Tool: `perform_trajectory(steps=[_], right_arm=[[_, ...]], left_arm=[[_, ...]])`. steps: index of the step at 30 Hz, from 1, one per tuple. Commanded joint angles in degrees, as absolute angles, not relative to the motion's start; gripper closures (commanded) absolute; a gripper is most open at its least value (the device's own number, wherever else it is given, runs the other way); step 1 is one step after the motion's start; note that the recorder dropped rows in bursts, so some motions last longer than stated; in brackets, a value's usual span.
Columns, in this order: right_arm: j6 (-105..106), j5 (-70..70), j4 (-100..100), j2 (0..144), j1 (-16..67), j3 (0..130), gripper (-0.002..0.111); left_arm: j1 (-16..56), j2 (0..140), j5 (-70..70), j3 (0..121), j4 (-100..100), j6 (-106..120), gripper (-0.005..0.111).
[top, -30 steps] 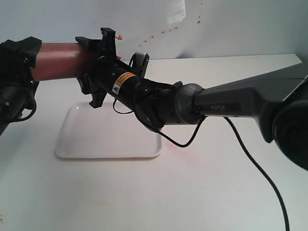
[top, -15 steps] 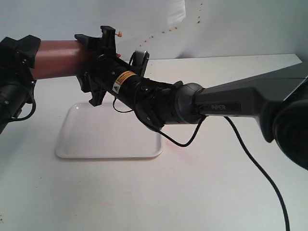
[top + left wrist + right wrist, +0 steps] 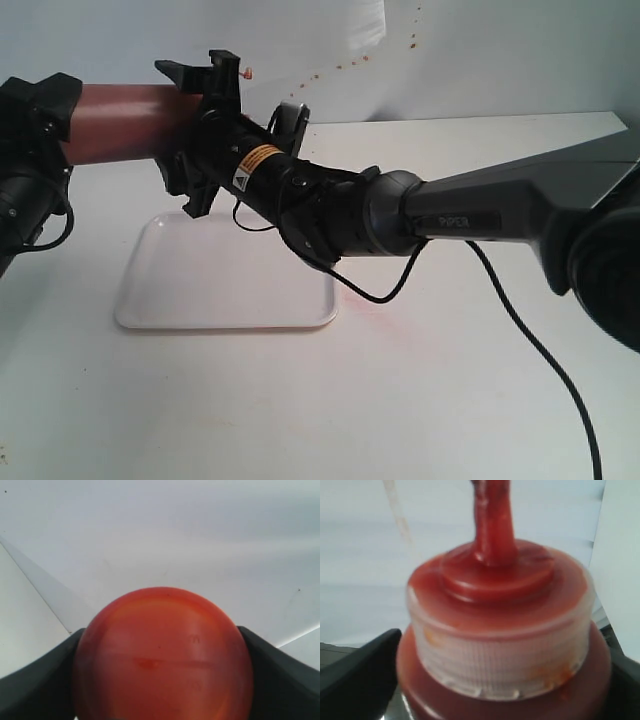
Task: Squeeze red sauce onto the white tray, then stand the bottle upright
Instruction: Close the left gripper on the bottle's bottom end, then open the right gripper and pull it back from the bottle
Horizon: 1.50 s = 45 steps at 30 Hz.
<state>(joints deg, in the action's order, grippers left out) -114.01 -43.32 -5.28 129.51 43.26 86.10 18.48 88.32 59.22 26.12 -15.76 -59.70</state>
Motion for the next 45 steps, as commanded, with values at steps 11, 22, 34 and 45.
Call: perform_trajectory(steps=[11,22,34,45], right_arm=[[-113.96,-45.59,-16.68,128.35,41.61,86.79,0.024],[-119.57,-46.07,-39.37,128.35,36.53,86.79,0.024],[-119.57,-48.76,-63.39,128.35,33.26,86.79,0.024],[-119.57,-57.88,-84.69,128.35,26.36,86.79,0.024]], left_arm=[[18.56,88.31,66.53,26.32,-17.28,-51.50,0.067],[18.56,88.31,67.66,26.32,-17.48,-50.52,0.067],[18.56,88.31,69.61,26.32,-17.48,-50.52,0.067],[18.56,88.31,69.96,26.32,-17.21,-50.42,0.067]])
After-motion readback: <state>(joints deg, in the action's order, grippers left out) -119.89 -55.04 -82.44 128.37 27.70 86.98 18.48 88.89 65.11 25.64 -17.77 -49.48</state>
